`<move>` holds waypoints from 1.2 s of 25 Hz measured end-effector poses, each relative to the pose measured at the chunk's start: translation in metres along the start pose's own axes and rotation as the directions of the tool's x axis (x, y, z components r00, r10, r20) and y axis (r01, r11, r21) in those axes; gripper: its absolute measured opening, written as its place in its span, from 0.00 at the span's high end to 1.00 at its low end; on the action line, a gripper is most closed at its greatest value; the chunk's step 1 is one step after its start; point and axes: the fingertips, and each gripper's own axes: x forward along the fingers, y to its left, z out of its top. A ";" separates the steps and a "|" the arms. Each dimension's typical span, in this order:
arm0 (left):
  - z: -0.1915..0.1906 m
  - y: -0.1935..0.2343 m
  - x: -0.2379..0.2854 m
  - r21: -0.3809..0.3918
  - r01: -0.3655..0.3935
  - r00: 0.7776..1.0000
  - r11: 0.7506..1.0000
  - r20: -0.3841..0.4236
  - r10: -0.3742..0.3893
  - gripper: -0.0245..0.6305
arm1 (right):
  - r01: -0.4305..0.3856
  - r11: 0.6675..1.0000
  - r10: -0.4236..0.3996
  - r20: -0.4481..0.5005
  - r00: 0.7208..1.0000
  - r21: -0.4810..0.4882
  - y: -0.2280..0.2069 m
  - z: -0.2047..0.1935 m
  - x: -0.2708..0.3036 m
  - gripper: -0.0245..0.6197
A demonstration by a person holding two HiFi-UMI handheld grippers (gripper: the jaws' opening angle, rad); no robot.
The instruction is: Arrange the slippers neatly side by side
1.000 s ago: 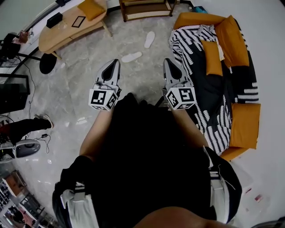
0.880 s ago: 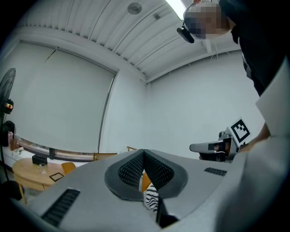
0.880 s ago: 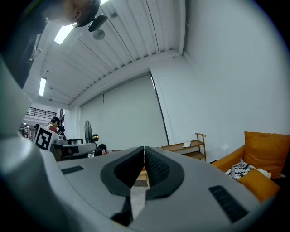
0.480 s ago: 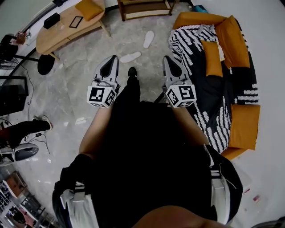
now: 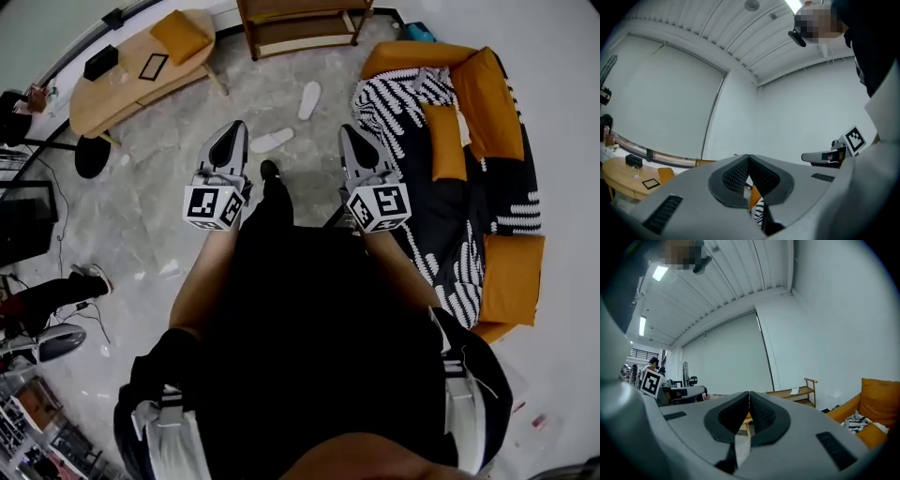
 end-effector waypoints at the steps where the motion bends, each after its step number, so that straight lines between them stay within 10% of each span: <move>1: -0.001 0.007 0.007 -0.009 -0.003 1.000 1.000 0.001 0.003 0.94 | -0.008 1.000 0.008 -0.006 1.000 -0.007 0.001 -0.001 0.008 0.91; 30: -0.035 0.233 0.238 -0.113 0.003 0.997 0.994 -0.073 -0.012 0.94 | 0.048 0.996 -0.059 -0.138 0.989 -0.081 -0.069 0.010 0.298 0.91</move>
